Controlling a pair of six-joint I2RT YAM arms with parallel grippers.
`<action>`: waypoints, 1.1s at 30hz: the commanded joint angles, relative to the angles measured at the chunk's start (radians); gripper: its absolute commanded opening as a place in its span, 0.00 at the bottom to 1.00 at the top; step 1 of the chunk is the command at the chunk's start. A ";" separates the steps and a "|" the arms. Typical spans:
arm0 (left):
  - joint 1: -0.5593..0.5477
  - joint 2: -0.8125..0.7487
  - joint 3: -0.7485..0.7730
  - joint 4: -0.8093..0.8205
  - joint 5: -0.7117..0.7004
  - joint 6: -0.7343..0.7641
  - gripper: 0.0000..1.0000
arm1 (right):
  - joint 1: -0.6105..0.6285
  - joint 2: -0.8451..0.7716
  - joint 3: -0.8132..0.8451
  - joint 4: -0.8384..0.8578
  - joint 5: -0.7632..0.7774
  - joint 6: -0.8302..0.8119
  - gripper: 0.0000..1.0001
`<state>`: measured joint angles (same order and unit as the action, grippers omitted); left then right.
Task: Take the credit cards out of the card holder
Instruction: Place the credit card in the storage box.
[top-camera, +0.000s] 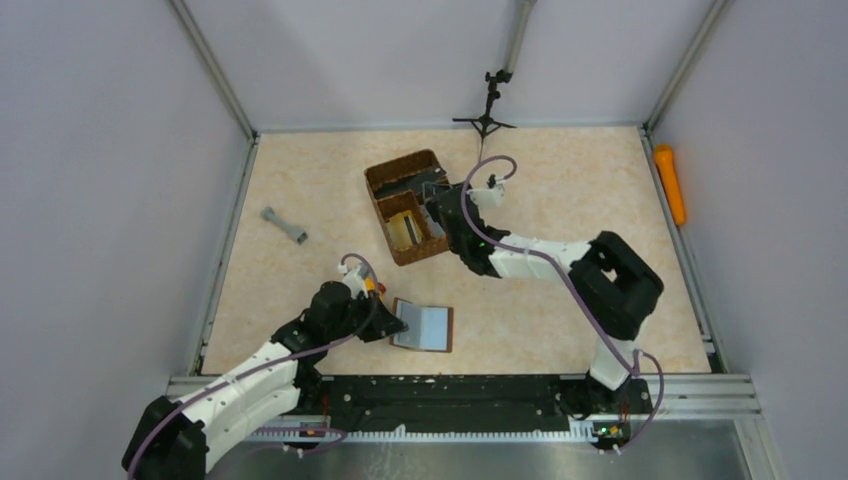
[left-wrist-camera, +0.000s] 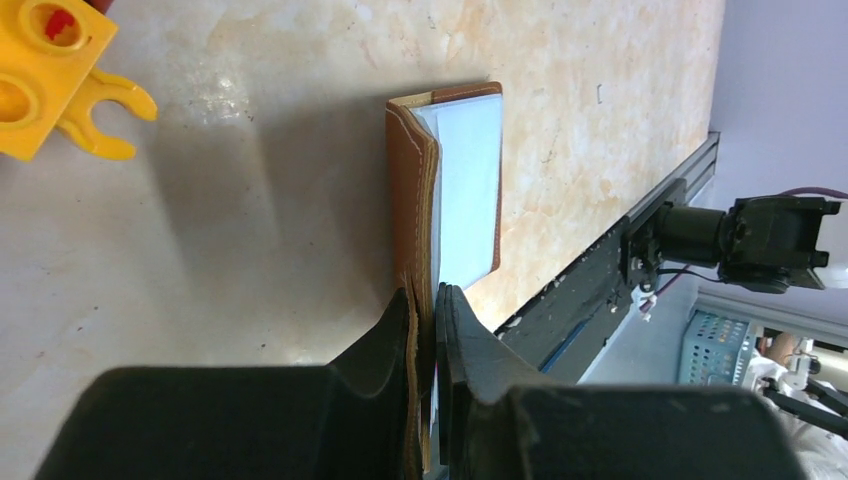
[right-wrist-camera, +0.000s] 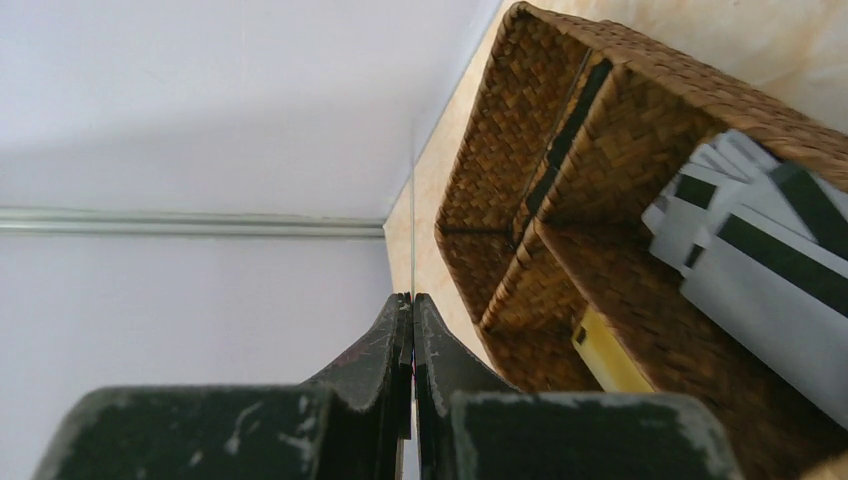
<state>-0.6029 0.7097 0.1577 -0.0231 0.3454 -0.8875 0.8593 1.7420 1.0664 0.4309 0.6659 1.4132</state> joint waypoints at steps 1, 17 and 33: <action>0.003 0.012 0.040 -0.012 -0.007 0.052 0.00 | -0.020 0.136 0.136 0.178 -0.016 0.012 0.00; 0.008 0.062 0.032 0.015 0.013 0.052 0.00 | -0.046 0.456 0.337 0.423 -0.024 0.010 0.00; 0.011 0.048 0.020 0.041 0.025 0.038 0.00 | -0.045 0.553 0.356 0.450 -0.006 0.105 0.05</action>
<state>-0.5961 0.7788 0.1612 -0.0078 0.3618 -0.8612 0.8215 2.2860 1.3640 0.8284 0.6456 1.4914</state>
